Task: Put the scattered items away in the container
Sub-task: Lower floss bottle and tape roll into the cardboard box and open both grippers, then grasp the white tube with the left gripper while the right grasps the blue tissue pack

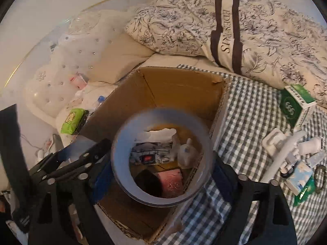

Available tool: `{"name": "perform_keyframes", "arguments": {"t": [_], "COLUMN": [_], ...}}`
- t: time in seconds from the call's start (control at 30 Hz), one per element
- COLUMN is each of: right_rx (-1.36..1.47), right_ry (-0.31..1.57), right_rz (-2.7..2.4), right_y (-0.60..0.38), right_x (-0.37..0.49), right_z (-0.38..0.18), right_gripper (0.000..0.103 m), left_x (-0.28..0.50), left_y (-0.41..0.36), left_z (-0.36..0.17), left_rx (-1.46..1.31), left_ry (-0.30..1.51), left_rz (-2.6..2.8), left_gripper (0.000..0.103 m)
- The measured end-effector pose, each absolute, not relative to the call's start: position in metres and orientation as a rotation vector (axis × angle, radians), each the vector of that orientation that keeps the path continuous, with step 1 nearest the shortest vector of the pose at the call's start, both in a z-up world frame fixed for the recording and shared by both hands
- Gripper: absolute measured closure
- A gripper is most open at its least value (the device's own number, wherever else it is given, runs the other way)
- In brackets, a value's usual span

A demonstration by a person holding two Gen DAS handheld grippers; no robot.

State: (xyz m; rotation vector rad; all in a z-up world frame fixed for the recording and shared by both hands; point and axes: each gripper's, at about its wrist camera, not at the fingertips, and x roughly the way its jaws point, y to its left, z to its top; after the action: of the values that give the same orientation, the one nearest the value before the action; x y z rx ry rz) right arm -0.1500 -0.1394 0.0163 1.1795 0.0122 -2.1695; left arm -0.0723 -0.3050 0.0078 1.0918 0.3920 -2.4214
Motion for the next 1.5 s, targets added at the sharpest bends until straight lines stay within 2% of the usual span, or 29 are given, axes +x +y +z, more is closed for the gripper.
{"name": "perform_keyframes", "arguments": {"t": [0.03,0.27,0.43,0.63,0.87,1.13,1.27,1.5], "right_rx": [1.181,1.113,1.019,1.024,1.167,1.311,1.339,1.391], "right_ry": [0.016,-0.128,-0.196,-0.129,-0.215,-0.384,-0.363,-0.284], "right_rz": [-2.177,-2.223,-2.326,-2.584,-2.697,-2.652,-2.639,-2.595], "right_y": [-0.14,-0.098,-0.029,0.074,0.181,0.236,0.236,0.215], "right_x": [-0.151,-0.153,-0.135,-0.107,-0.089,-0.105,-0.127,-0.161], "right_z": [0.017,0.043,0.076,0.082,0.027,-0.029,-0.043,-0.066], "right_gripper": [0.001,0.001,0.001,0.001,0.001,0.001,0.001,0.001], "left_x": [-0.072,-0.07,-0.065,-0.054,-0.066,-0.115,-0.15,-0.184], "left_y": [-0.307,-0.292,-0.236,-0.146,-0.062,-0.038,-0.037,-0.03], "left_z": [0.008,0.026,0.053,0.059,-0.003,-0.061,-0.085,-0.118], "left_rx": [1.09,1.051,1.031,1.028,1.204,1.321,1.34,1.408], "left_ry": [0.399,0.401,0.368,0.297,0.17,0.047,-0.048,-0.056], "left_rz": [-2.418,-2.474,-2.615,-2.798,-2.837,-2.745,-2.728,-2.738], "left_gripper": [0.003,0.002,0.002,0.0,0.0,0.0,0.0,0.0]}}
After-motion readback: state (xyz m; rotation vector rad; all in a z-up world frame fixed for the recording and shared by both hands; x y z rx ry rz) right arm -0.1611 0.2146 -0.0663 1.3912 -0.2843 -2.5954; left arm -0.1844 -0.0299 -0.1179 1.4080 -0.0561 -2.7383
